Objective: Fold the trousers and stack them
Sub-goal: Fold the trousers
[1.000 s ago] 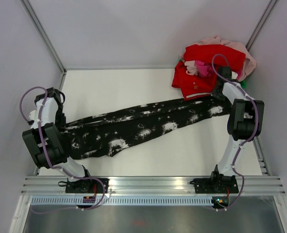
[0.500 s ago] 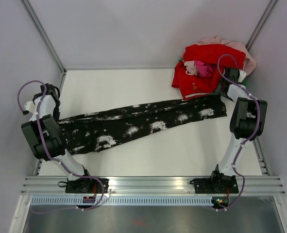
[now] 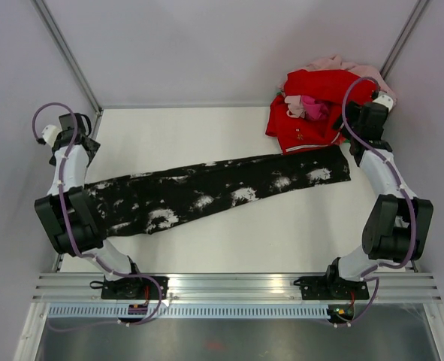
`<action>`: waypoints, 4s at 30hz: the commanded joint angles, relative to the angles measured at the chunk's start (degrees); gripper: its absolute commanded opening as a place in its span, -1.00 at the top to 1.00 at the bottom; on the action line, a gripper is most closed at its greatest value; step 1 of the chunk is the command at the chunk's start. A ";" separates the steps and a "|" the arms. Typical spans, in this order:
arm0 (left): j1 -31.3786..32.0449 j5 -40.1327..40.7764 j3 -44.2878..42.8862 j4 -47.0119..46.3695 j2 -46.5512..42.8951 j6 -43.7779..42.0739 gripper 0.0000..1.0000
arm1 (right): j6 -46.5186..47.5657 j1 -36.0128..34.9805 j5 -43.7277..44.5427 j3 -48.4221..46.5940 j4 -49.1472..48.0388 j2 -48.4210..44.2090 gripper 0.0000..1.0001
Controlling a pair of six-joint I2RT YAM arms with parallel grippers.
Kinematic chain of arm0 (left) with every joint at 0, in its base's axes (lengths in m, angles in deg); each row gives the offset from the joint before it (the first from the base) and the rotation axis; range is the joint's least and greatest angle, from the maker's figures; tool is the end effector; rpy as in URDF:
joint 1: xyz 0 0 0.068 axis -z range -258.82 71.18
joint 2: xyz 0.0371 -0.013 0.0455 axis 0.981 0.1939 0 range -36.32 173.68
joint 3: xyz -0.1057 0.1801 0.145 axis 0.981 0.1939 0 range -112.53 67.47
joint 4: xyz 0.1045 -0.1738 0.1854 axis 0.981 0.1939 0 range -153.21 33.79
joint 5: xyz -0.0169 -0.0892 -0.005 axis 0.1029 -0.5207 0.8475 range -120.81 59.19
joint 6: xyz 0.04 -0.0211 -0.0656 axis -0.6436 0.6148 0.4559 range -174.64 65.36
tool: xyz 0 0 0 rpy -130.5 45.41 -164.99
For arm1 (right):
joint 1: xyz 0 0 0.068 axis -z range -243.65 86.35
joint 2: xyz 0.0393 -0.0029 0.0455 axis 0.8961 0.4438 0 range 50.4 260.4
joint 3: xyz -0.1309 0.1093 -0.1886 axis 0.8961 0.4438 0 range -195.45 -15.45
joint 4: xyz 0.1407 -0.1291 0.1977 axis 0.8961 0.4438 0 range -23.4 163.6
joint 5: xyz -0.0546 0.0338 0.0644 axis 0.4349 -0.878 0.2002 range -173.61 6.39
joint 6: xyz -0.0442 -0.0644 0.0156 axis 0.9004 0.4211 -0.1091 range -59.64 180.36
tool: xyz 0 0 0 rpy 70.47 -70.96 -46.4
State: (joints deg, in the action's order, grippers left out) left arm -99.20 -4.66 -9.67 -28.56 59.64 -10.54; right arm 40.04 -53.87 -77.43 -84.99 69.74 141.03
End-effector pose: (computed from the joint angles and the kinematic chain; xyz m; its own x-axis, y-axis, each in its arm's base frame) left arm 0.3558 0.1645 0.2211 -0.1522 -0.7230 -0.6739 -0.9253 0.3438 -0.1599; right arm 0.4087 -0.0779 0.2627 -0.2870 0.3999 -0.8705 0.3896 0.8789 0.2754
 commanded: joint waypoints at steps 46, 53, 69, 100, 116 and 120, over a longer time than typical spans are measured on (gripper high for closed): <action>31.10 -20.00 25.20 -8.02 -22.40 -3.58 0.95 | -13.08 -3.80 3.23 27.71 -6.29 -6.99 0.99; 31.10 -18.68 25.29 -7.23 -23.10 -3.84 0.95 | -15.98 -3.72 3.84 21.38 -11.48 4.28 1.00; 31.10 -16.23 25.47 -4.87 -22.75 -3.05 0.95 | -16.78 -2.75 7.00 13.14 -2.46 13.51 0.99; 27.77 0.93 24.75 10.79 -30.04 4.88 0.60 | -14.41 21.24 5.00 35.62 12.07 -14.16 1.00; 22.76 -4.36 30.30 5.95 -17.58 14.96 0.95 | -12.55 6.23 -2.83 25.50 16.20 -32.61 1.00; 22.75 -7.67 29.86 2.71 -11.53 15.67 0.95 | -14.75 4.37 -3.27 27.43 16.81 -34.20 0.99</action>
State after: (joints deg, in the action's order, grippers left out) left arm -76.16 -9.22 20.86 -22.02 43.95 1.85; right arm 27.61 -49.28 -80.19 -58.06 86.35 107.41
